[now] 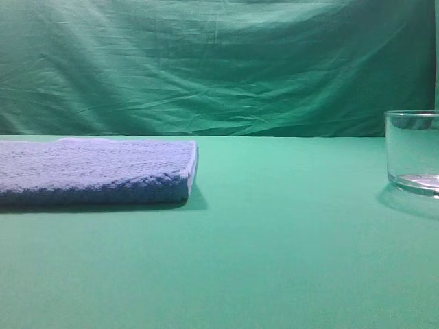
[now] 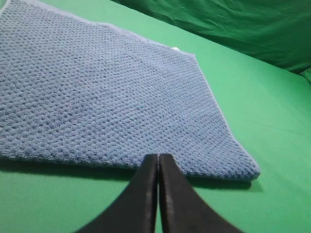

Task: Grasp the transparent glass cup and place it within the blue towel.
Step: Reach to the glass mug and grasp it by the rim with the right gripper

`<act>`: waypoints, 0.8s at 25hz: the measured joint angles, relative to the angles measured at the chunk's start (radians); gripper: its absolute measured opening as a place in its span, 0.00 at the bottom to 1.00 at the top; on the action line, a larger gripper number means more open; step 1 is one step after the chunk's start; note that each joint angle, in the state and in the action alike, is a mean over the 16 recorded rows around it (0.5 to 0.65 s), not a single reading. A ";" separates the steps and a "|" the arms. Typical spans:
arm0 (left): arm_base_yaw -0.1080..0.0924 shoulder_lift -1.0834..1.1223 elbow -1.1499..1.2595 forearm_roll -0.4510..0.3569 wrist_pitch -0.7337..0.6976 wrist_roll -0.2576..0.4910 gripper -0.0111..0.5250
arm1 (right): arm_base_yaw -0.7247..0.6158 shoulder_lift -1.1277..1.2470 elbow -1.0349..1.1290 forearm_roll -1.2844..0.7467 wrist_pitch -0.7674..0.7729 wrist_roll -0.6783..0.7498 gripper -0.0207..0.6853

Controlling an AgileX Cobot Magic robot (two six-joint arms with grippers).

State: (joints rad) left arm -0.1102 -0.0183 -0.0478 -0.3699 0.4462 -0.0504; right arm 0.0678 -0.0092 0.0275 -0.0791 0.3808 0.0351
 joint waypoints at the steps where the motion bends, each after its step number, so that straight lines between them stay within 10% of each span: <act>1: 0.000 0.000 0.000 0.000 0.000 0.000 0.02 | 0.000 0.000 0.000 0.000 0.000 0.000 0.03; 20: 0.000 0.000 0.000 0.000 0.000 0.000 0.02 | 0.000 0.000 0.000 0.000 0.000 0.000 0.03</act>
State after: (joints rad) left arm -0.1102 -0.0183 -0.0478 -0.3699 0.4462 -0.0504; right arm 0.0678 -0.0092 0.0275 -0.0791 0.3808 0.0351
